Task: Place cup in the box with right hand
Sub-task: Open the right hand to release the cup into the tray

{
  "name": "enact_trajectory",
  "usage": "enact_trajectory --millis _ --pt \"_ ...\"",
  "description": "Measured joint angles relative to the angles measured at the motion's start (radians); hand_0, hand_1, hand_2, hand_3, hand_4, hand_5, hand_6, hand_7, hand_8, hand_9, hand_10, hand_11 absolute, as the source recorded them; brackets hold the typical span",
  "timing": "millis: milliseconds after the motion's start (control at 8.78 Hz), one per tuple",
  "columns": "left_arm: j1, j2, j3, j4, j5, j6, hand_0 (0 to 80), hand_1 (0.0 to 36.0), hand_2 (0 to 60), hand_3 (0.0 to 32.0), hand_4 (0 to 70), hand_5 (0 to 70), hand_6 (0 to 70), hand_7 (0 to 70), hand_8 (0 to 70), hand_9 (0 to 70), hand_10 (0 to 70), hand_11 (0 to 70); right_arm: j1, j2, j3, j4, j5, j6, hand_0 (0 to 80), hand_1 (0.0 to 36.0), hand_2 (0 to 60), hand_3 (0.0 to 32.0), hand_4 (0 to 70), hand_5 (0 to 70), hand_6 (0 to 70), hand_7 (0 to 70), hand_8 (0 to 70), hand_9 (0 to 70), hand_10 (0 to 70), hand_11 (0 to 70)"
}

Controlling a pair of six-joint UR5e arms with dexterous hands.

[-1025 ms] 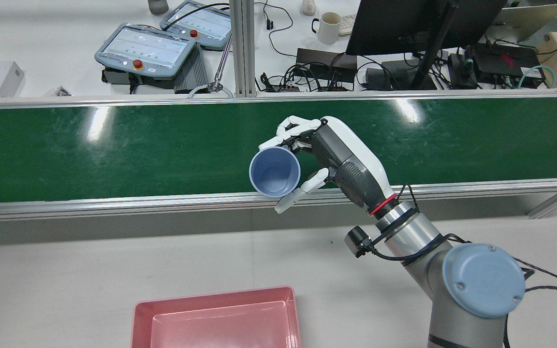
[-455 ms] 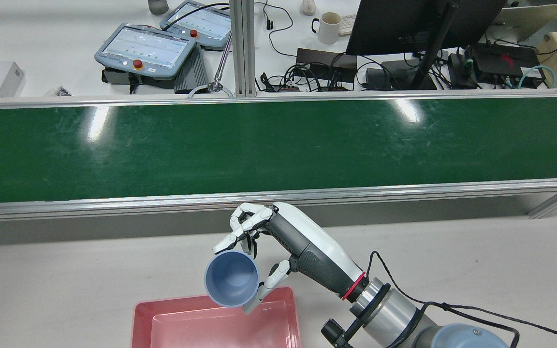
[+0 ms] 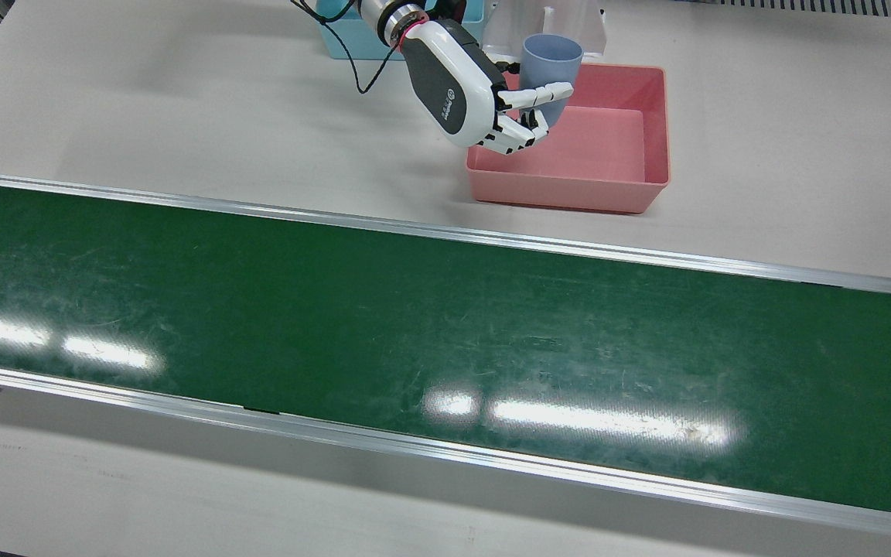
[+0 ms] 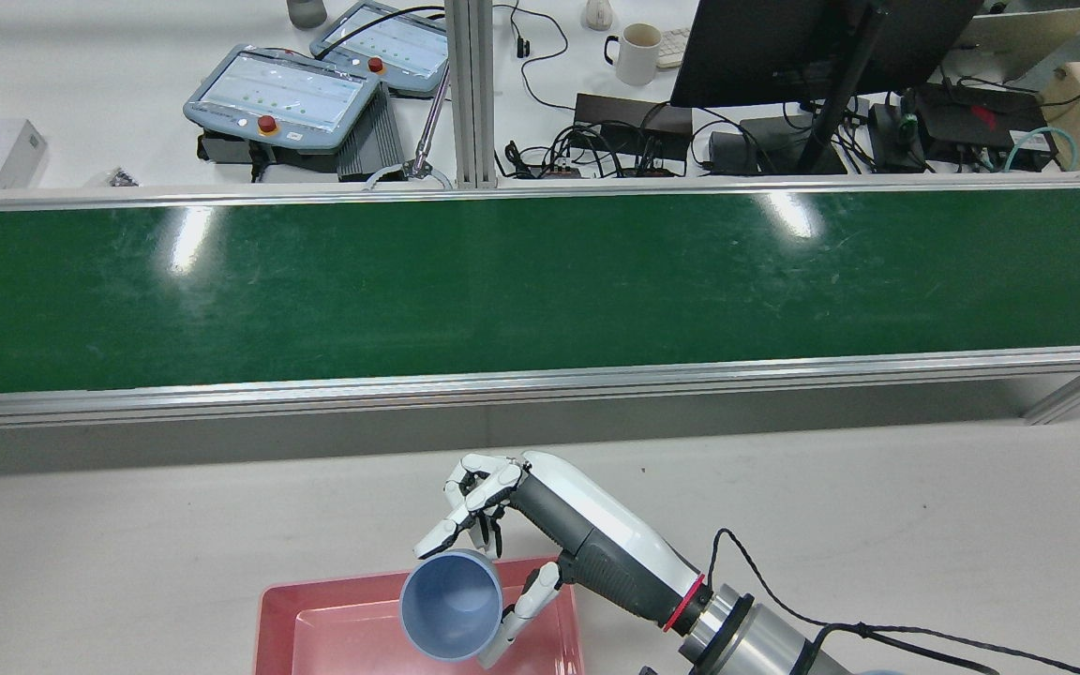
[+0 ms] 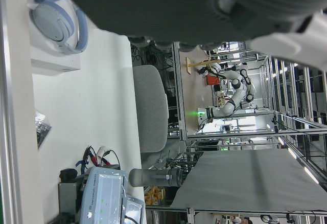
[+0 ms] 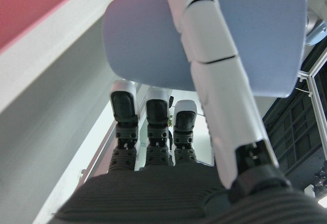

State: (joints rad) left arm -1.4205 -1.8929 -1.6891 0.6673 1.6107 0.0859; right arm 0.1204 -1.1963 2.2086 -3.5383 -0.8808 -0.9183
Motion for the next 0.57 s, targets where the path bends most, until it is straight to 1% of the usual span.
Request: enact_trajectory --millis 114,228,342,455,569 --pt "0.0 0.0 0.0 0.0 0.0 0.0 0.0 0.0 0.0 0.0 0.0 0.0 0.0 0.0 0.0 0.0 0.0 0.0 -0.018 0.001 -0.006 0.001 0.002 -0.029 72.6 34.9 35.9 0.0 55.2 10.5 17.2 66.8 21.2 34.9 12.5 20.2" --pt "0.0 0.0 0.0 0.0 0.0 0.0 0.0 0.0 0.0 0.0 0.0 0.0 0.0 0.0 0.0 0.0 0.0 0.0 -0.027 0.001 -0.013 0.001 0.002 -0.044 63.2 29.3 19.6 0.0 37.3 8.5 10.9 46.6 13.2 21.5 5.7 10.2" --pt "0.0 0.0 0.0 0.0 0.0 0.0 0.0 0.0 0.0 0.0 0.0 0.0 0.0 0.0 0.0 0.0 0.0 0.0 -0.032 -0.001 -0.018 0.001 0.002 -0.05 60.5 25.3 10.9 0.0 36.9 7.1 8.2 37.1 10.0 16.3 3.9 7.3" --pt "0.0 0.0 0.0 0.0 0.0 0.0 0.0 0.0 0.0 0.0 0.0 0.0 0.0 0.0 0.0 0.0 0.0 0.0 -0.033 -0.002 -0.02 0.0 0.002 -0.052 56.5 20.2 5.5 0.0 42.0 5.4 7.8 37.3 9.5 16.2 3.1 5.6" --pt "0.0 0.0 0.0 0.0 0.0 0.0 0.0 0.0 0.0 0.0 0.0 0.0 0.0 0.0 0.0 0.0 0.0 0.0 -0.03 -0.003 -0.02 0.0 0.002 -0.052 50.5 13.5 1.9 0.0 43.1 3.2 6.8 35.5 8.4 14.9 1.9 3.2"
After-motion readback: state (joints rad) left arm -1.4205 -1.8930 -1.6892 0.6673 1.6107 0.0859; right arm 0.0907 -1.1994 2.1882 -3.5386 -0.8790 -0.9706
